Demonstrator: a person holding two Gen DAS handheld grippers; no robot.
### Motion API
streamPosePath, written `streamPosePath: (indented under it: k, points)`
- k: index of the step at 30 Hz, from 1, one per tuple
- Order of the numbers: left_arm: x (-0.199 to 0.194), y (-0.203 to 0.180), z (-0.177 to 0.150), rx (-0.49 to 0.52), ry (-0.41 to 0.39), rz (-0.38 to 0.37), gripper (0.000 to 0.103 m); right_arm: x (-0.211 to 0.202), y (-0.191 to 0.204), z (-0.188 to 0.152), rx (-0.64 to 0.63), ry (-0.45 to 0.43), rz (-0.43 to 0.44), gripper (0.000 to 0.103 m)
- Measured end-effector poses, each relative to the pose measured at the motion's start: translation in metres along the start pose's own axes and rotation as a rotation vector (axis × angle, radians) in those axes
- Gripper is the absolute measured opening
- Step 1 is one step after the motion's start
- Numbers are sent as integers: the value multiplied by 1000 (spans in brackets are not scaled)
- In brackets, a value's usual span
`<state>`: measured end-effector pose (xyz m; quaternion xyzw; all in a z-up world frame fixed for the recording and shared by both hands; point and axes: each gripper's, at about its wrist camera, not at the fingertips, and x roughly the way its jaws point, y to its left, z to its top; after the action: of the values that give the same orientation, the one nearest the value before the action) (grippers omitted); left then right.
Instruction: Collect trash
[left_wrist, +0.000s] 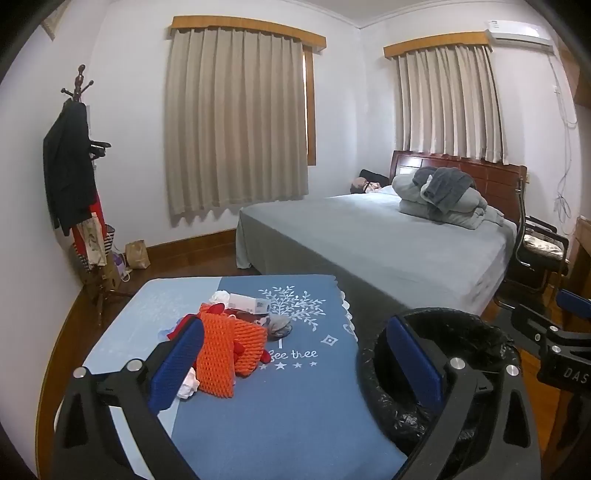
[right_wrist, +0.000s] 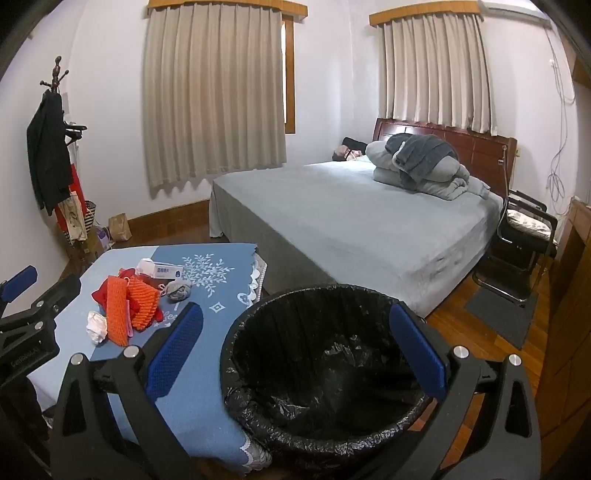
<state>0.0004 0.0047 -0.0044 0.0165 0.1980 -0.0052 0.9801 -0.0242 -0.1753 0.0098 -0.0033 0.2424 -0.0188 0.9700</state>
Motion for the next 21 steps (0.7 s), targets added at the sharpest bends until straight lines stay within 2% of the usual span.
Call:
streamPosePath:
  k: [21]
  points:
    - [2,2,1,-1,2,3,97,-1,-1,2,-1,-1,0,98]
